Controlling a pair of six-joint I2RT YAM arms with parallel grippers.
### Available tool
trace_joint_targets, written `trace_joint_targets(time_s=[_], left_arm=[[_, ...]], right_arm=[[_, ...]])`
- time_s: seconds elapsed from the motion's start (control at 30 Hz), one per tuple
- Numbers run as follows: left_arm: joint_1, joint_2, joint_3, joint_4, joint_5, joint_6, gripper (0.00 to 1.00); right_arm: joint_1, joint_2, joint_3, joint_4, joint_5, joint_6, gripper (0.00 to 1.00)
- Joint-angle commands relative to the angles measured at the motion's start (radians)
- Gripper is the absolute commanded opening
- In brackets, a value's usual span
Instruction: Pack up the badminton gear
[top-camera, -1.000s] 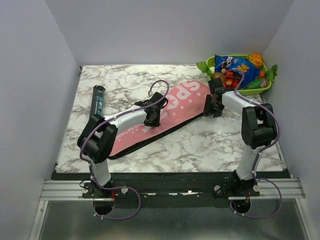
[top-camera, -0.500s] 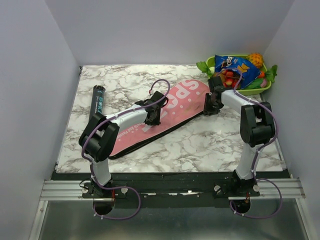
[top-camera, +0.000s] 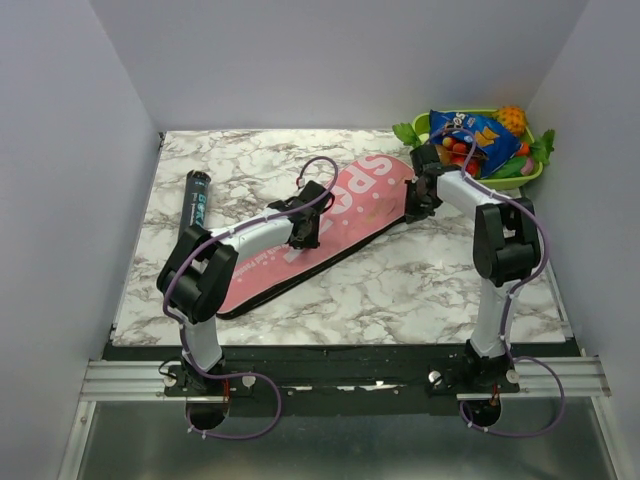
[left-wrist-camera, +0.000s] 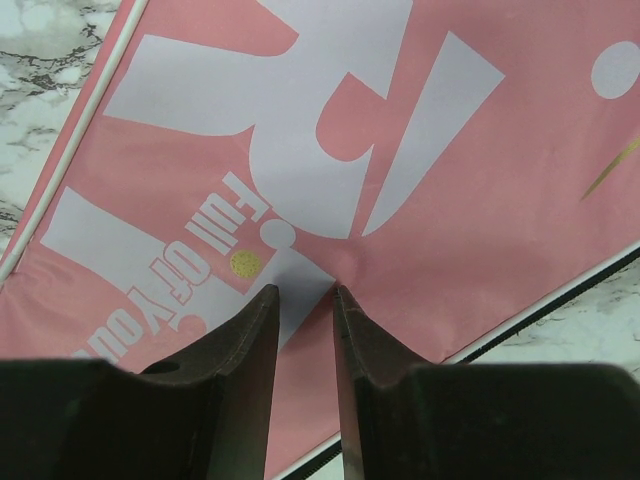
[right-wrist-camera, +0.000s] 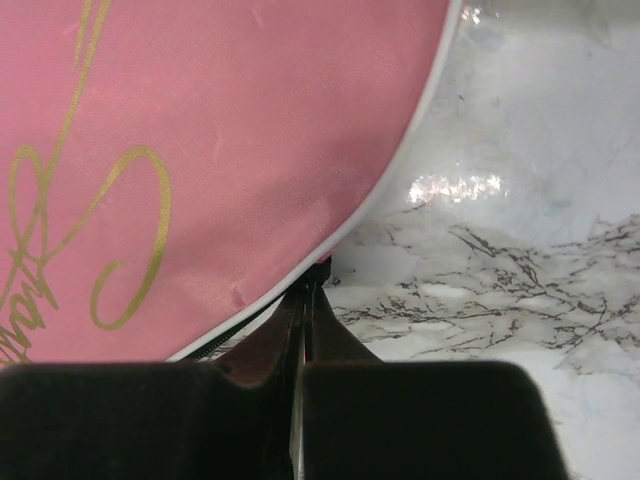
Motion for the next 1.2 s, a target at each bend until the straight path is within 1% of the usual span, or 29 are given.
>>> trace_joint_targets(time_s=[0.0,0.03,0.23,0.33,0.37,0.47,0.57,0.6,0.67,0.7,0.77,0.83,0.87,0.97,1.0,1.07,1.17], left_arm=[[0.011,0.009,-0.022,0.001,0.01,0.016,0.35],[0.012,0.008,-0.025,0.002,0.013,0.017,0.35],[0.017,0.023,-0.033,0.01,0.027,0.028,0.35],[0.021,0.045,-0.027,0.013,0.03,0.037,0.33],[0.024,0.048,-0.025,0.018,0.028,0.045,0.32],[0.032,0.069,-0.025,0.028,0.034,0.051,0.23],[0.046,0.092,-0.028,0.045,0.053,0.05,0.17],[0.052,0.106,-0.027,0.048,0.057,0.051,0.14],[0.057,0.118,-0.025,0.06,0.071,0.056,0.12],[0.058,0.126,-0.027,0.067,0.076,0.057,0.11],[0.063,0.132,-0.033,0.086,0.094,0.059,0.1],[0.069,0.137,-0.039,0.102,0.108,0.057,0.1],[0.074,0.14,-0.042,0.113,0.126,0.057,0.1],[0.078,0.149,-0.04,0.126,0.145,0.059,0.09],[0.078,0.149,-0.04,0.128,0.152,0.06,0.09],[0.078,0.146,-0.04,0.133,0.156,0.06,0.09],[0.083,0.128,-0.048,0.149,0.175,0.06,0.08]], right_arm=[[0.013,0.047,0.073,-0.056,0.004,-0.027,0.03],[0.014,0.056,0.08,-0.067,0.003,-0.031,0.01],[0.022,0.062,0.095,-0.076,-0.023,-0.05,0.01],[0.04,0.061,0.087,-0.08,-0.036,-0.062,0.01],[0.059,0.055,0.084,-0.08,-0.065,-0.065,0.01],[0.096,0.046,0.055,-0.079,-0.092,-0.068,0.01],[0.14,0.021,0.017,-0.068,-0.121,-0.064,0.01],[0.151,0.009,0.009,-0.065,-0.146,-0.061,0.01],[0.178,-0.007,-0.02,-0.053,-0.186,-0.052,0.01],[0.189,-0.011,-0.034,-0.045,-0.236,-0.039,0.01],[0.233,-0.027,-0.061,-0.024,-0.284,-0.029,0.01],[0.272,-0.022,-0.066,-0.008,-0.33,-0.013,0.01],[0.313,-0.014,-0.065,-0.004,-0.341,-0.007,0.01],[0.373,0.013,-0.049,0.028,-0.439,0.024,0.01],[0.386,0.019,-0.046,0.042,-0.498,0.043,0.01],[0.413,0.03,-0.034,0.061,-0.536,0.062,0.01],[0.425,0.029,-0.055,0.111,-0.637,0.111,0.01]])
